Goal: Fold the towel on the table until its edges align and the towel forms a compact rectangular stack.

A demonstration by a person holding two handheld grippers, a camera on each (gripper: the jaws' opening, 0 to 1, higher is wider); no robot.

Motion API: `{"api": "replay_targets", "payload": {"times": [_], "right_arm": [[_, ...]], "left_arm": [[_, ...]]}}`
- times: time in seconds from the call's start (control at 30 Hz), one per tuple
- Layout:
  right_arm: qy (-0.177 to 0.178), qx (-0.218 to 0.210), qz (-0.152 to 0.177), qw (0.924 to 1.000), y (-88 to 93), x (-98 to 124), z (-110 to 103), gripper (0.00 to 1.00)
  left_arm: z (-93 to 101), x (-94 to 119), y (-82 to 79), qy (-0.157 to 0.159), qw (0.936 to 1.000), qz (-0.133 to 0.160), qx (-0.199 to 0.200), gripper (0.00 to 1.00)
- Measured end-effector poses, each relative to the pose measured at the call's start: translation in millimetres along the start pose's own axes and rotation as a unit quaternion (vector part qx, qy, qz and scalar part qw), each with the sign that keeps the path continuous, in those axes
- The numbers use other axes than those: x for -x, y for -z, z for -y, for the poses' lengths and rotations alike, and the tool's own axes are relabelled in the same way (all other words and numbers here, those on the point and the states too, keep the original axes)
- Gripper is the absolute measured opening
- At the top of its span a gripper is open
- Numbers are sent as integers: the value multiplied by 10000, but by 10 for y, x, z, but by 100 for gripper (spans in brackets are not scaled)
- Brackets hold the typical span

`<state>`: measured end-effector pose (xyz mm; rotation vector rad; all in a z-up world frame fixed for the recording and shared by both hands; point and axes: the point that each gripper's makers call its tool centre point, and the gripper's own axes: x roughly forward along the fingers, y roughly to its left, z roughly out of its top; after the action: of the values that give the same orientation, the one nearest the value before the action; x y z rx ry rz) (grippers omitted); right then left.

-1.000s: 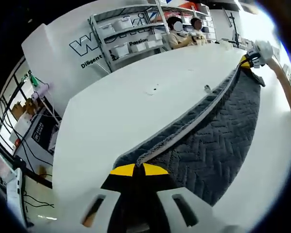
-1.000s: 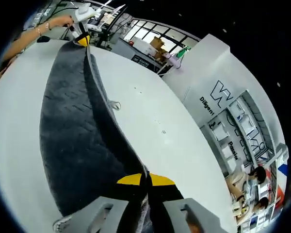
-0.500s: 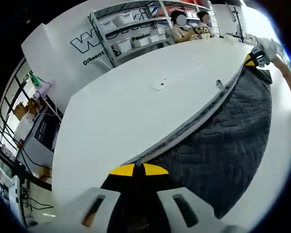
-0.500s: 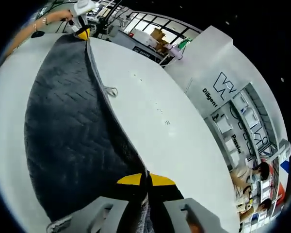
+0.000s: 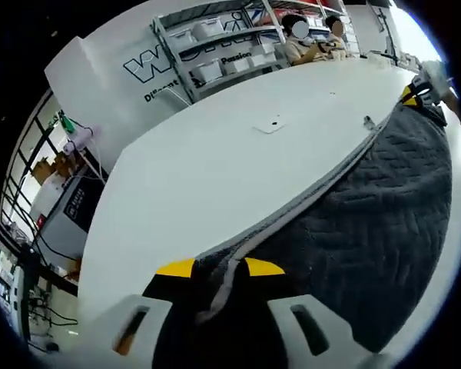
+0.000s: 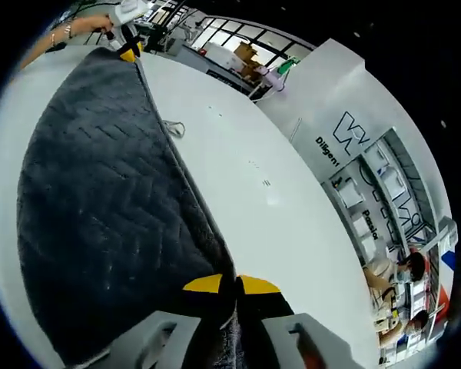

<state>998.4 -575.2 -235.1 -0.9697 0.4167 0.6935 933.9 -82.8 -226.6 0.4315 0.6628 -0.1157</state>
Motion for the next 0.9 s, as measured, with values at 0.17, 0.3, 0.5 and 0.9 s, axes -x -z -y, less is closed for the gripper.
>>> {"api": "replay_targets", "payload": {"times": [0.17, 0.3, 0.5, 0.9], "right_arm": [[342, -179, 8, 9993, 17, 34, 131, 25], [495, -574, 36, 9971, 69, 164, 234, 35], [722, -831, 70, 9939, 136, 289, 327, 56], [548, -1134, 522, 9907, 18, 788, 126, 76]], "left_arm": [[-152, 36, -3, -389, 9986, 280, 214, 35], [-379, 165, -30, -842, 9947, 541, 246, 47], [-595, 340, 17, -1219, 9890, 728, 403, 60], [-568, 647, 24, -1338, 9808, 1190, 767, 90]]}}
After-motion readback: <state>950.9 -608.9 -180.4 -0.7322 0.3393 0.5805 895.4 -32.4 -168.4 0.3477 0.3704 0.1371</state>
